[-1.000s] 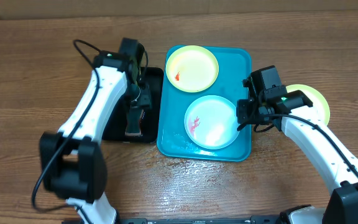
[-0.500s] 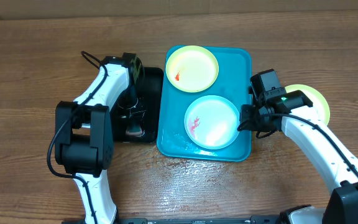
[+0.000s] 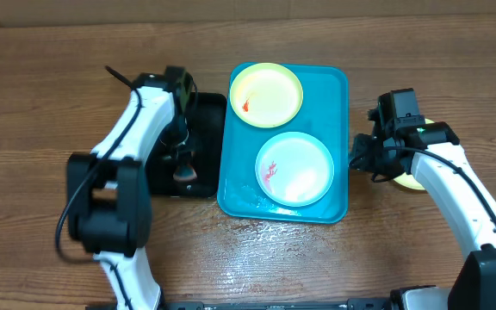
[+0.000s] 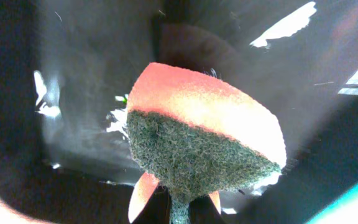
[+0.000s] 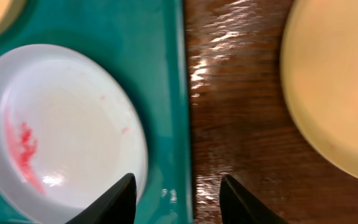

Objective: Clean dirty plates on tray and stack at the side
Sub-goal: 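Grasp the sponge with the left gripper and move it onto the white plate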

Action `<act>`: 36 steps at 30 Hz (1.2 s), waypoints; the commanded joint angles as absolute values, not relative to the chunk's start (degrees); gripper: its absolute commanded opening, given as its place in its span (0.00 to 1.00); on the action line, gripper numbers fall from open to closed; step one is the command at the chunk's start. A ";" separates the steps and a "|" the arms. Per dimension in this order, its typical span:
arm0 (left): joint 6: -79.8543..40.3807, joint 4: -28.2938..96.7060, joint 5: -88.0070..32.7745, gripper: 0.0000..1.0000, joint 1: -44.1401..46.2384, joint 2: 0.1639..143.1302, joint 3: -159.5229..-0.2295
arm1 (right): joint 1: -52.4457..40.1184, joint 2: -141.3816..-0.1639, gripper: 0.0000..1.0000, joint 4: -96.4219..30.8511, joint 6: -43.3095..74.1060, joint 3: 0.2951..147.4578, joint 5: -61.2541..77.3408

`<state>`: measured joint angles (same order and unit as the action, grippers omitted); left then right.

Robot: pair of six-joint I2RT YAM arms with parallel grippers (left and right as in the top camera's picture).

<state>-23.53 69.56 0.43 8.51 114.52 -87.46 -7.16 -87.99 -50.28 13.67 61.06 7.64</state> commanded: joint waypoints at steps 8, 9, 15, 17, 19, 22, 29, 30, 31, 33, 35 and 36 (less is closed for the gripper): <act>-20.53 69.32 1.98 0.04 8.60 102.21 -90.28 | -7.16 -92.38 0.48 -42.74 9.96 58.19 12.95; -20.56 69.34 1.91 0.04 8.60 102.30 -90.26 | -7.18 -92.92 0.48 -42.24 9.96 58.13 12.93; -20.56 68.95 1.89 0.04 8.64 102.32 -90.26 | -8.84 -97.56 0.48 -41.82 9.93 58.11 12.91; -20.53 69.01 1.87 0.05 8.64 102.32 -90.28 | -9.82 -99.48 0.48 -41.60 9.93 58.11 12.60; -20.53 69.17 1.87 0.04 8.64 102.32 -90.28 | -11.00 -101.06 0.47 -41.19 9.91 58.11 12.93; -20.53 69.12 1.37 0.04 8.64 102.32 -90.28 | -13.10 -102.69 0.39 -40.73 8.69 58.11 12.58; -19.66 67.83 -3.46 0.04 9.37 102.32 -90.26 | -16.47 -102.89 0.21 -39.31 10.76 58.11 7.84; -19.66 67.24 -4.29 0.04 9.85 102.32 -90.26 | -16.49 -102.89 0.19 -39.31 11.81 58.11 6.68; -19.68 66.61 -4.97 0.04 10.35 102.32 -90.26 | -16.49 -102.89 0.18 -39.29 12.29 58.11 6.04; -19.68 64.93 -5.85 0.04 12.08 102.32 -90.26 | -16.49 -102.89 0.18 -39.13 12.34 58.11 6.04; -19.86 63.20 -5.82 0.04 14.17 102.37 -90.26 | -16.49 -102.89 0.18 -39.16 12.34 58.11 6.07; -20.88 62.19 -5.89 0.04 15.25 102.52 -90.26 | -16.49 -102.89 0.18 -39.24 12.32 58.11 6.04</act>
